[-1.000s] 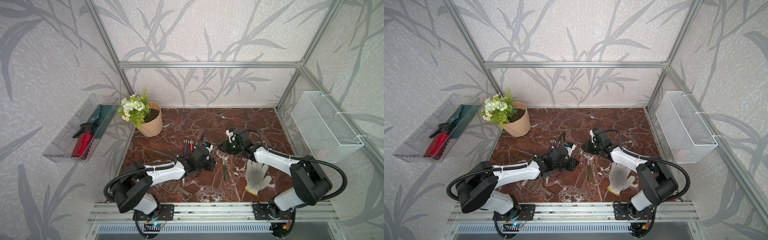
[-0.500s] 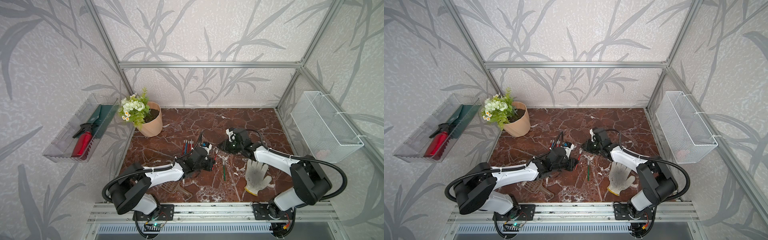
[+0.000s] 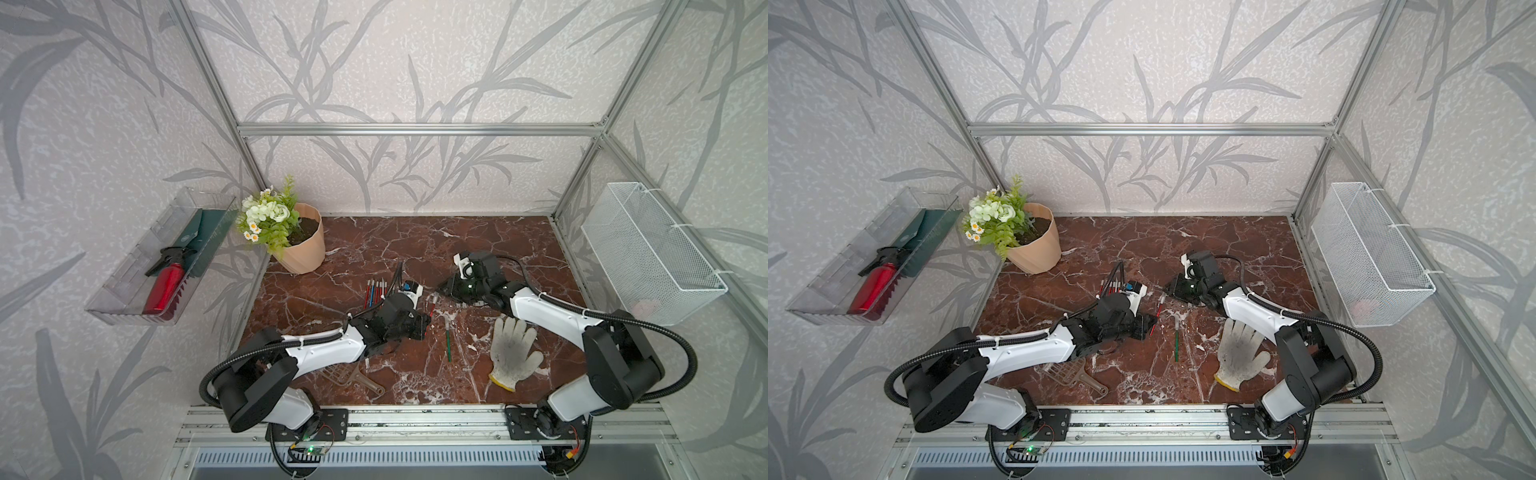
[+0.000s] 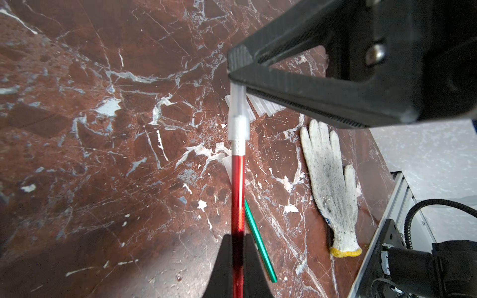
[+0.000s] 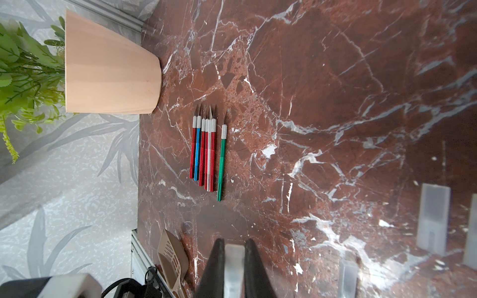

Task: Remove protective caps from carving knives
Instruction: Remove the protective sleeve from the carving knife.

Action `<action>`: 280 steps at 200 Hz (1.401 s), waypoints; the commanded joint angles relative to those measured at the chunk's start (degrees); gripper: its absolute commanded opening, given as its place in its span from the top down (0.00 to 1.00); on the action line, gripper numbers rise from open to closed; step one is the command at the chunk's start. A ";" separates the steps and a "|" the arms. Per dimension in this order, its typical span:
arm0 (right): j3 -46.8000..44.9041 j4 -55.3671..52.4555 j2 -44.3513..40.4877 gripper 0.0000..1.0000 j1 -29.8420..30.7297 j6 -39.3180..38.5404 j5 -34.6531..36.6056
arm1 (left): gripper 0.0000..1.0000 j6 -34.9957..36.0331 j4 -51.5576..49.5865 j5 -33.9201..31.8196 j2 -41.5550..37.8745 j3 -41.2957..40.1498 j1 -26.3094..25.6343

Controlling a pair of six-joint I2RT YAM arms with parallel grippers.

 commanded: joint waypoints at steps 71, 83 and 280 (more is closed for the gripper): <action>2.94 4.67 0.41 0.89 -4.13 -1.17 3.51 | 0.93 1.15 -10.44 1.91 -1.63 -0.47 -0.39; 2.94 4.96 0.59 0.89 -4.29 -0.91 3.34 | 0.93 0.92 -10.44 1.99 -1.55 -0.34 -0.38; 2.69 8.40 0.99 0.89 -6.41 1.14 4.91 | 0.93 -0.84 -7.21 3.49 -0.42 -2.05 -0.38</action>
